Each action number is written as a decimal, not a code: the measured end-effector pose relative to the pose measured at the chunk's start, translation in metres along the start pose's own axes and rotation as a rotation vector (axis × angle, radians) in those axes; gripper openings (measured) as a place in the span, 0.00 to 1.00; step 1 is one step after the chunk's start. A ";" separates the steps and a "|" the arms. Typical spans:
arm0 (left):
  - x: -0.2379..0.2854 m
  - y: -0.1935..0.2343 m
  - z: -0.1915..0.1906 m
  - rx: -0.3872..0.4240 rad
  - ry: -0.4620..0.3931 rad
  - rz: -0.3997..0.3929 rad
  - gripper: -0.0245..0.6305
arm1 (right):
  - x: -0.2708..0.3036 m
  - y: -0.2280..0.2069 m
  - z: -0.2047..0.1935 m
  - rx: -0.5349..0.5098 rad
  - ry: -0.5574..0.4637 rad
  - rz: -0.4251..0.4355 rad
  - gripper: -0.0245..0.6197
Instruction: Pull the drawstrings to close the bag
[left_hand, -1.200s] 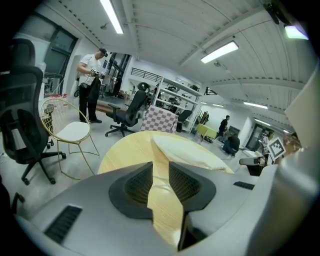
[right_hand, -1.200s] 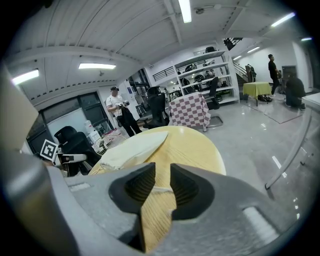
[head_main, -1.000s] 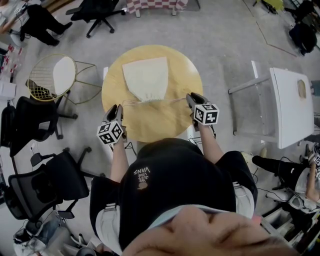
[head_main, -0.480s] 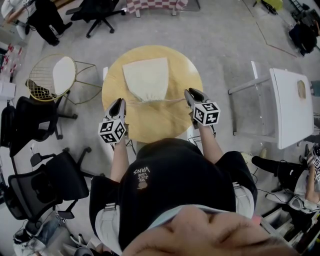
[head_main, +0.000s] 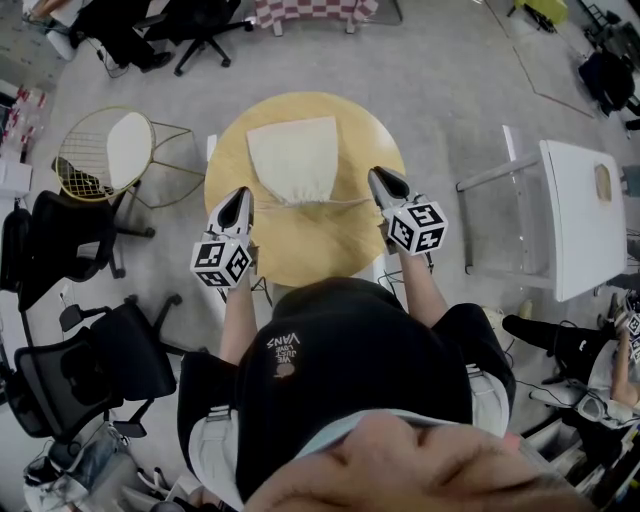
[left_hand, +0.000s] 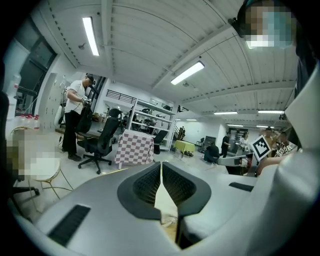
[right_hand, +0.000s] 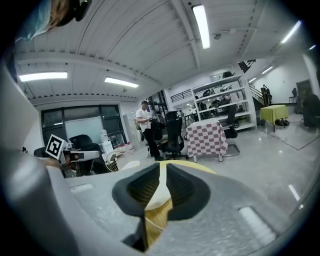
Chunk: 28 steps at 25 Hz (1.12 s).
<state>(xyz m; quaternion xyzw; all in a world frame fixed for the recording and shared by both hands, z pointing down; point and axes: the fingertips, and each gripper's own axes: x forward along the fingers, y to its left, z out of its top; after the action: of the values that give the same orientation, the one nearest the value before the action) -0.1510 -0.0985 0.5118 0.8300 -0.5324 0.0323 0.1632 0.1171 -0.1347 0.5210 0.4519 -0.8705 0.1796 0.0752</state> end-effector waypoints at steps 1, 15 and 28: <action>0.000 -0.003 0.005 0.006 -0.011 -0.007 0.07 | -0.001 0.002 0.006 -0.005 -0.013 0.006 0.10; -0.003 -0.039 0.054 0.086 -0.119 -0.077 0.06 | -0.012 0.042 0.061 -0.072 -0.133 0.105 0.04; -0.012 -0.068 0.075 0.127 -0.177 -0.147 0.06 | -0.019 0.076 0.084 -0.145 -0.169 0.186 0.04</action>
<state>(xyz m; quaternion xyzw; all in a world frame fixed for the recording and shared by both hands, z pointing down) -0.1037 -0.0851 0.4225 0.8750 -0.4793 -0.0193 0.0645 0.0693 -0.1120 0.4195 0.3762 -0.9226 0.0836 0.0170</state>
